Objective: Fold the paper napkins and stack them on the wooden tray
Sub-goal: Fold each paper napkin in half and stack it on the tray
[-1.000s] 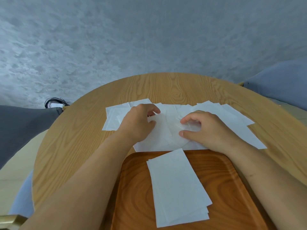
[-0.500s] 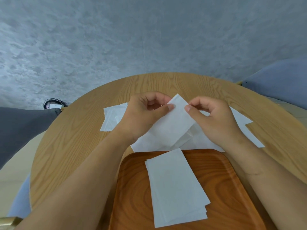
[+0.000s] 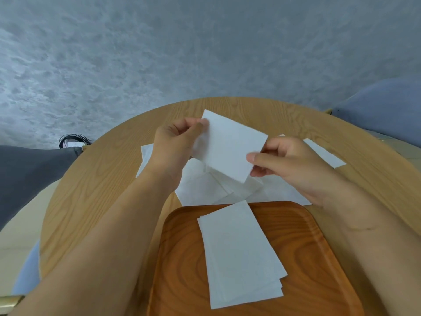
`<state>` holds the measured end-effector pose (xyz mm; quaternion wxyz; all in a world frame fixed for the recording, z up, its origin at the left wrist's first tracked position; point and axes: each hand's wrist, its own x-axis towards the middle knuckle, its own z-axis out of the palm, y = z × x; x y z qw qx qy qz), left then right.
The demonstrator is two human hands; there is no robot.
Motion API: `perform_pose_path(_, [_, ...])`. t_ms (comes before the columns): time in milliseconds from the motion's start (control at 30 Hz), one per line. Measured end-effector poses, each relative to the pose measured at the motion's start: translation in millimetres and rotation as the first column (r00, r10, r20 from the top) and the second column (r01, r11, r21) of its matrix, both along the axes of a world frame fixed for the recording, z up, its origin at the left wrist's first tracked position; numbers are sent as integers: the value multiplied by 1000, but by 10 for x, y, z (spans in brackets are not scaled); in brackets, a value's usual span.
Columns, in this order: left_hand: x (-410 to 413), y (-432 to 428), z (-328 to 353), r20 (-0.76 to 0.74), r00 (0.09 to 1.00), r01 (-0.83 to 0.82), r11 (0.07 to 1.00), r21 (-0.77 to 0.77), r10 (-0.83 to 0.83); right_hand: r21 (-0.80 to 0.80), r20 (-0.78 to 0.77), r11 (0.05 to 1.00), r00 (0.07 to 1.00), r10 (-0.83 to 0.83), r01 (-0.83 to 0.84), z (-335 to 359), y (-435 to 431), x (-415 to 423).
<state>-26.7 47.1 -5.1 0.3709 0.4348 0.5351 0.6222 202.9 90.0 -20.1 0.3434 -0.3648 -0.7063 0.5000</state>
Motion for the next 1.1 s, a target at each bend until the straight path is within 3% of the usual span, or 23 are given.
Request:
perform_pose_path(133, [16, -13, 13, -76, 997, 29, 999, -32, -31, -6, -33, 998, 997, -66, 66, 50, -16, -9])
perform_pose_path(267, [38, -56, 34, -193, 953, 223, 972, -79, -234, -35, -60, 999, 998, -1, -1, 86, -61, -11])
perform_pose_path(400, [73, -73, 30, -219, 887, 382, 912, -147, -407, -37, -35, 998, 998, 49, -51, 104, -108, -19])
perform_pose_path(567, [13, -121, 46, -349, 682, 543, 765, -347, -643, -99, 68, 988, 990, 122, -115, 135, -123, 25])
perform_pose_path(700, [31, -143, 36, -344, 562, 619, 658, -430, -752, -116, 166, 965, 954, 251, -234, 138, -155, 22])
perform_pose_path(967, [42, -128, 38, -204, 616, 642, 635, -430, -761, -103, 125, 973, 967, 220, -208, 112, -121, 39])
perform_pose_path(1100, [29, -90, 31, -246, 642, 585, 672, -455, -726, -145, 202, 949, 930, 306, -281, 116, -150, 40])
